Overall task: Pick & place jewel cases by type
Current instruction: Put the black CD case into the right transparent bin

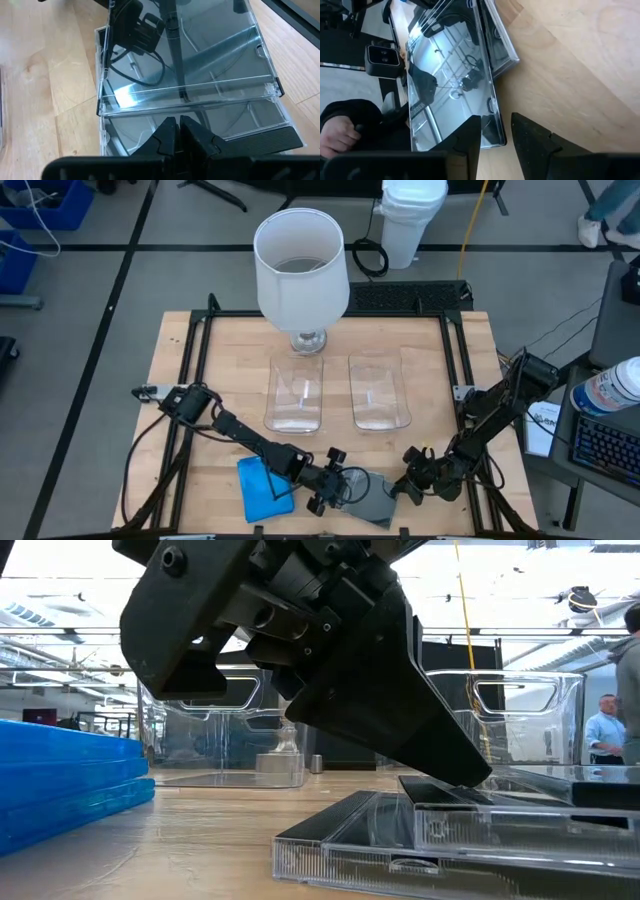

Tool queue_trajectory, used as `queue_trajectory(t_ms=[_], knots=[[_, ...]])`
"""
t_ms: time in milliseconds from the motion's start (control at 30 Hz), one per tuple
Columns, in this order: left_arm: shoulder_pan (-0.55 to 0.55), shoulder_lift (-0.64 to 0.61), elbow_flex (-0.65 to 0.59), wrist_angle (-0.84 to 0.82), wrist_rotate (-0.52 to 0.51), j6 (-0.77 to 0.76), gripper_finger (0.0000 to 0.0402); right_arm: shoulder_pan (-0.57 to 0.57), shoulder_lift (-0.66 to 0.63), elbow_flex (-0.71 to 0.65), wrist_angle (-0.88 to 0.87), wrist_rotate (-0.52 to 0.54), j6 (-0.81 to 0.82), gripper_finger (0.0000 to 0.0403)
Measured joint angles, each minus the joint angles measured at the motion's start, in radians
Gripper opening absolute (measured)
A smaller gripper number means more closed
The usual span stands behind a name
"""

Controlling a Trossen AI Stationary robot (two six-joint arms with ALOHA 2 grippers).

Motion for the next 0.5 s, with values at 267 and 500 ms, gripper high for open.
queue_trajectory(t_ms=[267, 500], knots=[[0.000, 0.000, 0.000, 0.002, 0.000, 0.001, 0.0035, 0.000, -0.001, -0.012, 0.023, -0.049, 0.012, 0.0117], [0.000, 0.000, 0.000, 0.003, 0.000, 0.001, 0.0035, 0.000, -0.001, -0.012, 0.028, -0.068, -0.014, 0.0092]])
